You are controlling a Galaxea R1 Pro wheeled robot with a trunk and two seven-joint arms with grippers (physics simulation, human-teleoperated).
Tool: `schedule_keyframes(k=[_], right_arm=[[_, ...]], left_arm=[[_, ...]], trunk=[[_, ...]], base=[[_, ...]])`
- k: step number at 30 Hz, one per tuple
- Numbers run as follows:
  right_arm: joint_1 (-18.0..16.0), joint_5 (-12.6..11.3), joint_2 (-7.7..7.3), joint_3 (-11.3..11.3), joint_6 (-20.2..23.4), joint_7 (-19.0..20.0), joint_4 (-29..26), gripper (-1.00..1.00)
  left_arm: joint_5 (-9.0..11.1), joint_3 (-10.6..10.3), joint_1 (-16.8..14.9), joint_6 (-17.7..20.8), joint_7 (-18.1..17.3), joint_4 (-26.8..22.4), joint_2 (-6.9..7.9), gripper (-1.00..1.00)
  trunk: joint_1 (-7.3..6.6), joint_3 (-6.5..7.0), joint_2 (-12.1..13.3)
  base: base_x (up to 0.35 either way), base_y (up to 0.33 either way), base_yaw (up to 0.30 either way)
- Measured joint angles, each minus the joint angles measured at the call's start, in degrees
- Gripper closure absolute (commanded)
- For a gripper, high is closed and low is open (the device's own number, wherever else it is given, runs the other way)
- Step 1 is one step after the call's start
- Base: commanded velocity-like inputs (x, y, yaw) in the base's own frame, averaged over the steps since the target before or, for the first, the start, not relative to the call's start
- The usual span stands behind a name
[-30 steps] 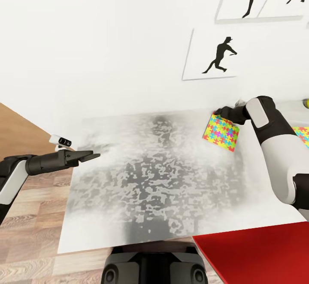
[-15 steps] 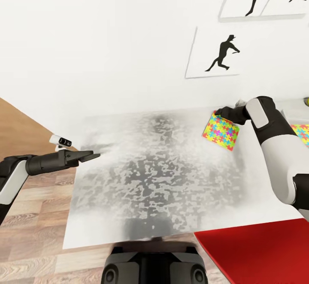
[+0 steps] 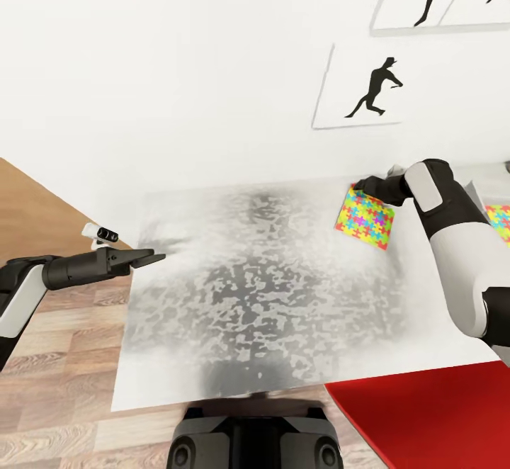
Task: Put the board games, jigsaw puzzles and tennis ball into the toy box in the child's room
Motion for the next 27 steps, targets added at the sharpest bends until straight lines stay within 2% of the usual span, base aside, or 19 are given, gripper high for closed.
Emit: schedule_keyframes(k=[15, 21, 27], right_arm=[[0.01, -0.16, 0.04, 0.08, -0.13, 0.01, 0.09, -1.0], [0.06, 0.13, 0.02, 0.08, -0.11, 0.0, 0.06, -1.0], [0.09, -0.1, -0.02, 0.08, -0.13, 0.01, 0.08, -1.0]], left_arm=[[-0.1, -0.01, 0.0, 0.0, 0.02, 0.02, -0.05, -1.0], [-0.13, -0.02, 0.0, 0.0, 0.01, 0.02, -0.07, -1.0], [-0.35, -0.02, 0.0, 0.0, 0.01, 0.03, -0.08, -1.0]], trunk=[[0.01, 0.0, 0.01], [0.0, 0.01, -0.01], [0.02, 0.01, 0.0]], base=[[-0.084, 0.218, 0.0], [-0.047, 0.075, 0.0], [-0.175, 0.169, 0.0]])
